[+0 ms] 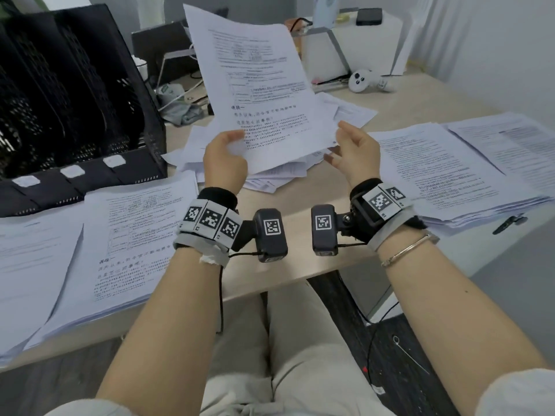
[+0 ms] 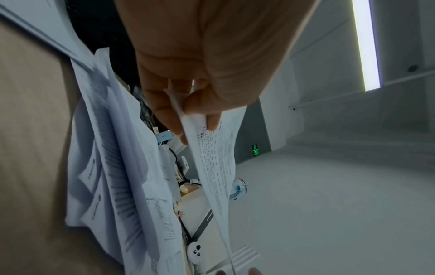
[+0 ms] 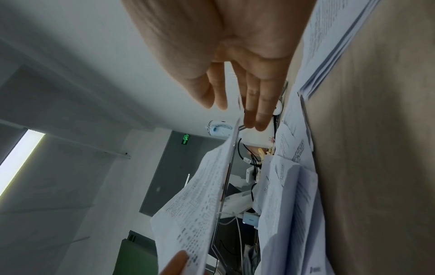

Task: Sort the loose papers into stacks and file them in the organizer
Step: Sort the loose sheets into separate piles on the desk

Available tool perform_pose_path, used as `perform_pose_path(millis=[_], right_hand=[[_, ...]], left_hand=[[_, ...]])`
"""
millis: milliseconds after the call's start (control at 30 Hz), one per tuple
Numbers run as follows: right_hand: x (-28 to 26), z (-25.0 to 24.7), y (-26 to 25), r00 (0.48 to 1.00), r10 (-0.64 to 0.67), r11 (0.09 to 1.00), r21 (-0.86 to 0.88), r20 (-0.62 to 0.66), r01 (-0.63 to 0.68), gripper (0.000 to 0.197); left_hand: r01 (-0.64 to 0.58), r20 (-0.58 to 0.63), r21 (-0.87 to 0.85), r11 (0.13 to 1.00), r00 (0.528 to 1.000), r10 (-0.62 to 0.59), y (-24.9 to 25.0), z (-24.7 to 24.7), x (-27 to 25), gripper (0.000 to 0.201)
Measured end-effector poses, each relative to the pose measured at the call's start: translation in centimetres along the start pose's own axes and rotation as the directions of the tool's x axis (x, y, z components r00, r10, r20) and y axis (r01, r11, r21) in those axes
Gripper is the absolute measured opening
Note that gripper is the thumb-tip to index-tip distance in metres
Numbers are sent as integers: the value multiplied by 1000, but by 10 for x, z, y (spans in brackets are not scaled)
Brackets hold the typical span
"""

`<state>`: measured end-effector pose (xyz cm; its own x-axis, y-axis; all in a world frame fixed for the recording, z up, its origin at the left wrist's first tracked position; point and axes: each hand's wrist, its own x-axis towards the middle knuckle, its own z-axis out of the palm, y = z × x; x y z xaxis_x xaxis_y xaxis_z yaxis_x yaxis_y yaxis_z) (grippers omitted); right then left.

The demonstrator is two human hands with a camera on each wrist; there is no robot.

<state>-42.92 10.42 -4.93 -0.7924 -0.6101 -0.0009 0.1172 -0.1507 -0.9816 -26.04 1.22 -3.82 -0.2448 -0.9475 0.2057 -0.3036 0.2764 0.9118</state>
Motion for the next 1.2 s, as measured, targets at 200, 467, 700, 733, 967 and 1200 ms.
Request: perform_pose_path(millis=[200, 467, 700, 733, 967, 1200], right_hand=[[-7, 17, 4, 999, -28, 961, -276, 25, 33, 60], [-28, 57, 3, 989, -17, 904, -421, 147, 78, 52], [-57, 109, -3, 935, -57, 893, -400, 351, 205, 40], [-63, 117, -4, 923, -58, 896, -387, 381, 216, 38], [-97, 167, -12, 810, -43, 908, -315, 585, 276, 45], [-111, 195, -10, 709, -40, 861, -335, 704, 381, 55]], left_hand=[[-75, 14, 4, 997, 997, 75, -5, -31, -29, 66], [-58, 14, 51, 997, 998, 57, -19, -84, -42, 64], [64, -90, 87, 994, 994, -57, -38, -143, -38, 62], [89, -112, 90, 992, 991, -79, -40, -153, -37, 61], [216, -273, 212, 953, 950, -155, -52, -212, -22, 53], [284, -393, 180, 942, 898, -196, -58, -247, -19, 59]])
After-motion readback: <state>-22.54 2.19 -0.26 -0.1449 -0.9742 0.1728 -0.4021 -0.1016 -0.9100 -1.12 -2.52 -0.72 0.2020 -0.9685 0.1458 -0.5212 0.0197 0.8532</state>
